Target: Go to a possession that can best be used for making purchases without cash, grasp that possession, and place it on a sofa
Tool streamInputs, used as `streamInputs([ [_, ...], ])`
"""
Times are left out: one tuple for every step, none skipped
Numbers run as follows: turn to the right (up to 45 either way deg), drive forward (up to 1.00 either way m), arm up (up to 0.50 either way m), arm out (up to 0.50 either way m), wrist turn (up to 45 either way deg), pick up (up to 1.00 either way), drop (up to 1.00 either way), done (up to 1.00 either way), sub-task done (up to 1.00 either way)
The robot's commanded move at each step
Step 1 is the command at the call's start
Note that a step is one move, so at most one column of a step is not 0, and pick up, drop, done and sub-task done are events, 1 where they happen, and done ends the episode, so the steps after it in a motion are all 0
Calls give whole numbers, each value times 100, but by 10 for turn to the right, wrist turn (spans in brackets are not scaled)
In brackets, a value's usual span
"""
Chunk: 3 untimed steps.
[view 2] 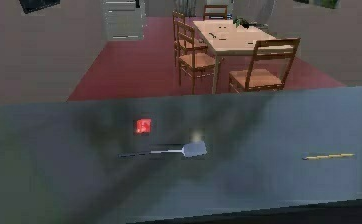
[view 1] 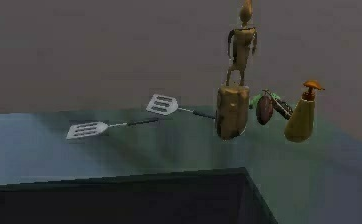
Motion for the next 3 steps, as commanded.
streamInputs([
  [-60, 0, 0, 0, 0, 0, 0, 0, 0],
  [450, 0, 0, 0, 0, 0, 0, 0, 0],
  [180, 0, 0, 0, 0, 0, 0, 0, 0],
])
